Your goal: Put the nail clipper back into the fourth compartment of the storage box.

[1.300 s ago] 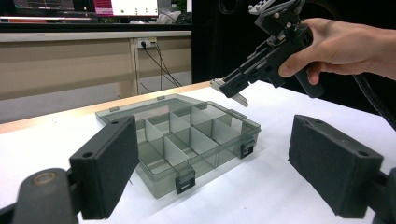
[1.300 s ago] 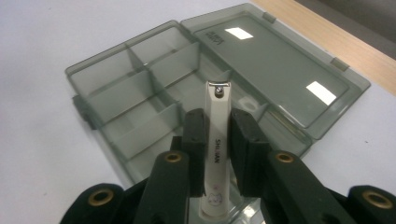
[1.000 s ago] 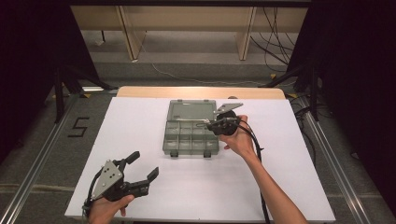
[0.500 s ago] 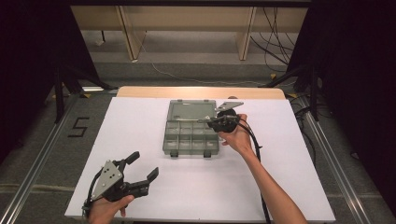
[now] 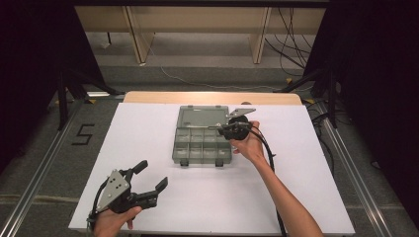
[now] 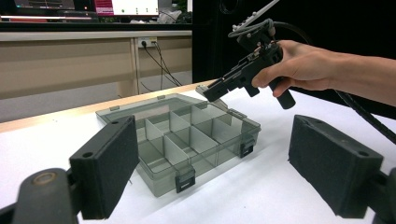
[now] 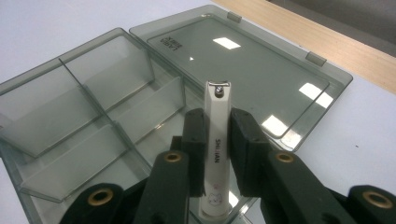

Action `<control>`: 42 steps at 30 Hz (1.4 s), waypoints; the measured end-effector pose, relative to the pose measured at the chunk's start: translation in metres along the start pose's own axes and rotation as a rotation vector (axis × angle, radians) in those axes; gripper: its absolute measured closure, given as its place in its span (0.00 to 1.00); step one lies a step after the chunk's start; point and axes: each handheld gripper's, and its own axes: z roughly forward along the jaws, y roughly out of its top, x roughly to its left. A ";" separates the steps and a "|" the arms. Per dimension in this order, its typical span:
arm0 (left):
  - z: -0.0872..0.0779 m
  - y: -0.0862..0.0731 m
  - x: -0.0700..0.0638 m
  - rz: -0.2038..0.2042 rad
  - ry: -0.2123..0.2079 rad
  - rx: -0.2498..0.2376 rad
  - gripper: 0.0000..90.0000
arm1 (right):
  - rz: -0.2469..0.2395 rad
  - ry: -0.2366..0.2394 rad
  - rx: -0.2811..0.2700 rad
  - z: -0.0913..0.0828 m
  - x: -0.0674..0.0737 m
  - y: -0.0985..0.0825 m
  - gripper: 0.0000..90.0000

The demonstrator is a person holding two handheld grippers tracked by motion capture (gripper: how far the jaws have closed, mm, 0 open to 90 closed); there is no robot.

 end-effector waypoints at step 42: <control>0.001 0.000 0.000 0.004 -0.001 0.003 0.17 | -0.017 -0.016 -0.068 -0.026 0.018 0.015 0.33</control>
